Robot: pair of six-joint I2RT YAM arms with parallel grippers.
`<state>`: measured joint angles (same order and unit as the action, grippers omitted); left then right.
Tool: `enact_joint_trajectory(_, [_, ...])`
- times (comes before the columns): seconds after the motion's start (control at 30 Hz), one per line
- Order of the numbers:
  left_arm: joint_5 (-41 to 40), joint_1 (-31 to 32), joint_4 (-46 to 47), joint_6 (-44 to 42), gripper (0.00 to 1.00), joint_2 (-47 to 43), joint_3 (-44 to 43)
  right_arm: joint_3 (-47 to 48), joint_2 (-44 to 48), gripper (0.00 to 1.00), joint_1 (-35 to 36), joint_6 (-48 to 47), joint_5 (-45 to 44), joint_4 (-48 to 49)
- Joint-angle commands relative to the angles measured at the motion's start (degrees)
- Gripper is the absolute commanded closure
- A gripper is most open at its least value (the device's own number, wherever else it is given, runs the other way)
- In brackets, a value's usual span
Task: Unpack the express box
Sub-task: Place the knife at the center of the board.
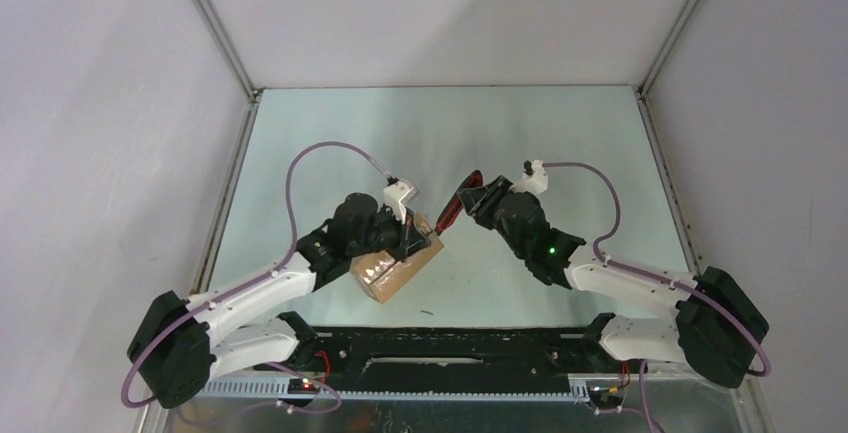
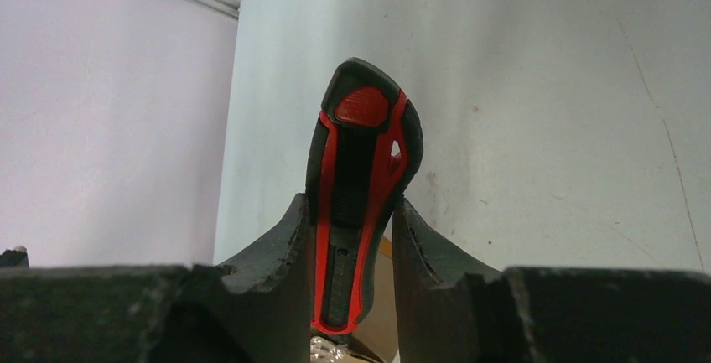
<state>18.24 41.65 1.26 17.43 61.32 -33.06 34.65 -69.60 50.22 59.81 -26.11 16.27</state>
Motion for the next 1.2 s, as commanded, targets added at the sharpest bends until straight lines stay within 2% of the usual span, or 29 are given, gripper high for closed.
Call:
enact_joint_trajectory(0.0, [-8.9,-1.0,5.1,-4.3,1.00,-5.0,0.2,-2.1,0.7,1.00,-6.7,-4.4,8.6,-10.2])
enact_joint_trajectory(0.2, [-10.1,-0.9,5.4,-6.0,1.00,-5.4,0.8,1.5,-1.3,1.00,-8.0,-5.5,15.0,-12.8])
enact_joint_trajectory(0.37, [-8.5,-0.8,9.4,-7.1,1.00,-5.3,1.2,4.4,-4.7,1.00,-4.7,-4.9,15.2,-13.9])
enact_joint_trajectory(0.5, [-11.9,0.0,10.6,-10.4,1.00,-5.6,0.7,6.2,-6.8,1.00,-2.3,-4.9,14.5,-16.1])
enact_joint_trajectory(0.57, [-13.3,0.4,9.5,-11.8,1.00,-6.2,0.5,5.9,-7.1,1.00,-4.9,-5.0,15.0,-19.3])
enact_joint_trajectory(0.8, [-16.5,0.5,6.5,-13.5,1.00,-9.8,3.0,5.6,-7.2,1.00,-15.2,-9.4,20.6,-20.9])
enact_joint_trajectory(0.9, [-16.4,0.5,7.0,-13.6,1.00,-10.3,3.9,6.0,-8.1,1.00,-15.3,-8.8,23.1,-20.1])
enact_joint_trajectory(1.03, [-14.5,0.5,8.6,-13.5,1.00,-9.2,3.6,7.8,-9.3,1.00,-10.7,-7.0,21.4,-21.2])
enact_joint_trajectory(1.17, [-10.7,0.6,9.1,-13.6,1.00,-8.9,3.5,7.0,-9.6,1.00,-12.3,-5.6,19.8,-22.1])
